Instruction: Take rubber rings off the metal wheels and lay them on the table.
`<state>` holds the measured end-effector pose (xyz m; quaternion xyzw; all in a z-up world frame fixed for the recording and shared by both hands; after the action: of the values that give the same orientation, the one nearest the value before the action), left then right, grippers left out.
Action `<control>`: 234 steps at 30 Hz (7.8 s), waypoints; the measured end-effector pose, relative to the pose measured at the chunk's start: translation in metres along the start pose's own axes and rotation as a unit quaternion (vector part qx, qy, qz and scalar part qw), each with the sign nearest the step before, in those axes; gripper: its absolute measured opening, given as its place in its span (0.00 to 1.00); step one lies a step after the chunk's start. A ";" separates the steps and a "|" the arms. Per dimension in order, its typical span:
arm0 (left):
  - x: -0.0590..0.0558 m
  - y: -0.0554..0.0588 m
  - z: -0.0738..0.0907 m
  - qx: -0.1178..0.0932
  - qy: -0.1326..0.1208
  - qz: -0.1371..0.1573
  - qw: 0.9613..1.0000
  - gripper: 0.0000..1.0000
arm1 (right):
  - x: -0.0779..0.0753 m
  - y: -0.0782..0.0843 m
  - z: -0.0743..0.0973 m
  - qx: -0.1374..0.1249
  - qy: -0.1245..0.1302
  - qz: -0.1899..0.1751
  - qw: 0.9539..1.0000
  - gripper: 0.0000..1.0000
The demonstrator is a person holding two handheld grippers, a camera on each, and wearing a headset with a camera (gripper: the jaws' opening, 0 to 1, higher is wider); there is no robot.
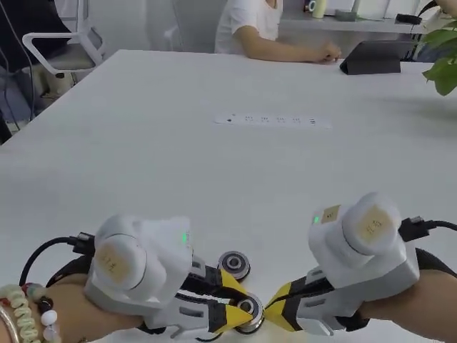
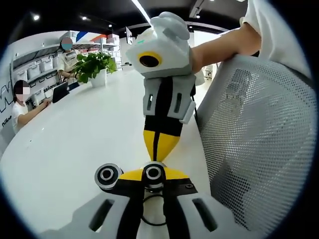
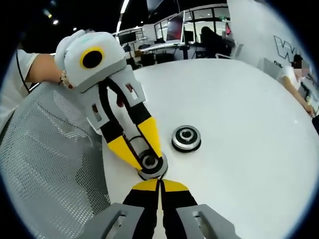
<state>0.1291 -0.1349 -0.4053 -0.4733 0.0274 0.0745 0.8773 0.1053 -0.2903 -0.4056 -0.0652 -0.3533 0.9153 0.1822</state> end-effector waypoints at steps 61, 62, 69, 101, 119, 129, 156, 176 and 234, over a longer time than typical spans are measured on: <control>-0.001 0.000 0.001 0.007 -0.005 0.013 1.000 0.07 | 0.008 -0.022 0.000 -0.073 -0.035 -0.073 0.994 0.00; -0.001 0.001 0.001 0.006 -0.005 0.016 1.000 0.07 | 0.007 -0.021 0.001 -0.074 -0.036 -0.081 0.993 0.00; -0.001 0.000 0.001 0.006 -0.003 0.013 1.000 0.07 | 0.005 -0.016 0.001 -0.056 -0.023 -0.075 0.995 0.00; 0.008 -0.026 0.045 -0.008 0.009 0.032 0.999 0.36 | -0.004 -0.015 0.016 -0.071 0.014 -0.147 0.986 0.00; -0.008 -0.030 0.113 -0.012 -0.015 0.038 0.999 0.66 | 0.016 -0.037 0.036 -0.124 0.050 -0.200 0.971 0.00; -0.007 0.003 0.164 -0.025 -0.067 0.072 0.995 0.75 | 0.031 -0.049 0.048 -0.156 0.083 -0.219 0.960 0.00; 0.001 0.038 0.159 -0.033 -0.104 0.116 0.987 0.77 | 0.018 -0.095 0.005 -0.161 0.042 -0.151 0.974 0.00; -0.013 0.028 0.156 -0.018 -0.114 0.116 0.986 0.75 | 0.029 -0.067 -0.045 -0.089 0.079 -0.147 0.982 0.00; -0.043 0.011 0.138 0.000 -0.159 0.150 0.976 0.79 | 0.027 -0.024 0.076 -0.145 0.085 -0.072 0.983 0.43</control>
<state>0.0818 -0.0183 -0.3329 -0.4458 -0.0419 0.2800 0.8492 0.0689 -0.3109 -0.3329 -0.1433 -0.4688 0.8302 0.2656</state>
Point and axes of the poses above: the centre of the closed fingertips' face, and the gripper's own axes: z roughly backward along the fingers, x roughly to its left, y roughly out of its underside, the point moved 10 cm from there along z, roughly backward along the fingers, and after that the axes turned 13 degrees about z, right-handed, at the moved point
